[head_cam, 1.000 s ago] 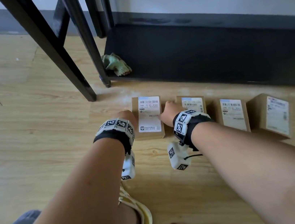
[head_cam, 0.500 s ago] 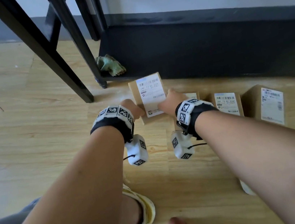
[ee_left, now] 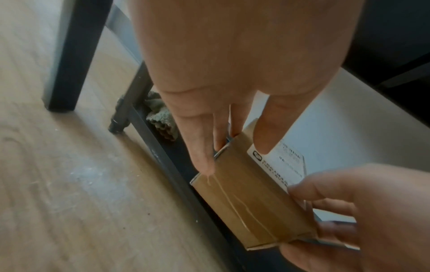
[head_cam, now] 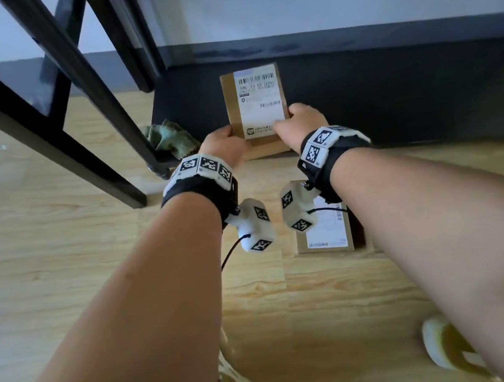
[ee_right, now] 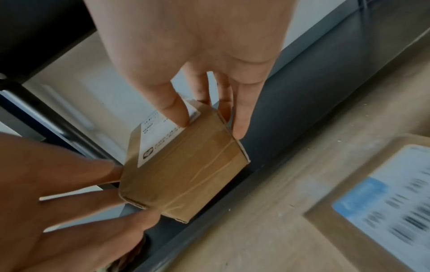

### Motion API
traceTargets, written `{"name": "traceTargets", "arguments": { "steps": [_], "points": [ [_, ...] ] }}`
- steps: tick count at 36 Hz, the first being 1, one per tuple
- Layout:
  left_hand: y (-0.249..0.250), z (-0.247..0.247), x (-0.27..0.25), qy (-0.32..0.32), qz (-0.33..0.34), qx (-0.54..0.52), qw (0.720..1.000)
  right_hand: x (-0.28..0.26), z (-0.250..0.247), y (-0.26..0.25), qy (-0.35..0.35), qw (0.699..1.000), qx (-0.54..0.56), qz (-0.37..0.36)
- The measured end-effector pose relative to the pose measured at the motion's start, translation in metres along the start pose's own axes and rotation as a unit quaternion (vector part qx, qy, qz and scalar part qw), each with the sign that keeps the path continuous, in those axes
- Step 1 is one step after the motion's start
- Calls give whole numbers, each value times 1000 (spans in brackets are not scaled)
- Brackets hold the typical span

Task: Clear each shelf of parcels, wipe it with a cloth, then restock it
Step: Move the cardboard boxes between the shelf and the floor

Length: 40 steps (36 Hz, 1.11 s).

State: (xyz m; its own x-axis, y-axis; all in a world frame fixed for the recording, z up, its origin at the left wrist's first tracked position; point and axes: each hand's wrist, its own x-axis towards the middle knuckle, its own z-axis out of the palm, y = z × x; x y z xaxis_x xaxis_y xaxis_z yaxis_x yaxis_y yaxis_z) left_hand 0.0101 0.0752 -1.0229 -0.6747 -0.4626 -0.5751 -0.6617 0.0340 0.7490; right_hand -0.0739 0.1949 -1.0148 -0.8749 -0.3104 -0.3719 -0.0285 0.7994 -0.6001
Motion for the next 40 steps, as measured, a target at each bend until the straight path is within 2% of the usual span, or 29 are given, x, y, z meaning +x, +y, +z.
{"name": "traceTargets", "arguments": {
  "steps": [2, 5, 7, 11, 16, 23, 26, 30, 32, 37, 40],
  "points": [
    [6, -3, 14, 9, -11, -21, 1000, 21, 6, -7, -1, 1000, -2, 4],
    [21, -11, 22, -12, 15, -31, 999, 40, 9, -17, -15, 1000, 4, 8],
    [23, -16, 34, 5, 24, -22, 999, 48, 13, -23, -16, 1000, 15, -4],
    [21, -22, 57, 47, -1, 25, 999, 67, 23, -30, -25, 999, 32, -9],
    [14, -29, 67, 85, -14, 31, 996, 69, 28, -38, -25, 998, 24, -49],
    [-5, -23, 53, 159, -10, 51, 986, 50, 16, -7, -15, 1000, 3, 1],
    [-8, -11, 36, 133, -14, 77, 988, 34, 10, 12, -3, 1000, -8, 7],
    [-22, 15, 16, 44, -21, 117, 992, 9, 2, 38, 2, 999, -20, 35],
    [-30, 29, 4, 31, -25, 135, 990, -5, 0, 52, 0, 998, -25, 54],
    [-51, 67, -31, -27, -54, 87, 994, -37, 0, 87, -18, 995, -42, 88],
    [-66, 84, -45, -51, -49, 116, 991, -54, 2, 105, -25, 994, -64, 91]
  ]
}}
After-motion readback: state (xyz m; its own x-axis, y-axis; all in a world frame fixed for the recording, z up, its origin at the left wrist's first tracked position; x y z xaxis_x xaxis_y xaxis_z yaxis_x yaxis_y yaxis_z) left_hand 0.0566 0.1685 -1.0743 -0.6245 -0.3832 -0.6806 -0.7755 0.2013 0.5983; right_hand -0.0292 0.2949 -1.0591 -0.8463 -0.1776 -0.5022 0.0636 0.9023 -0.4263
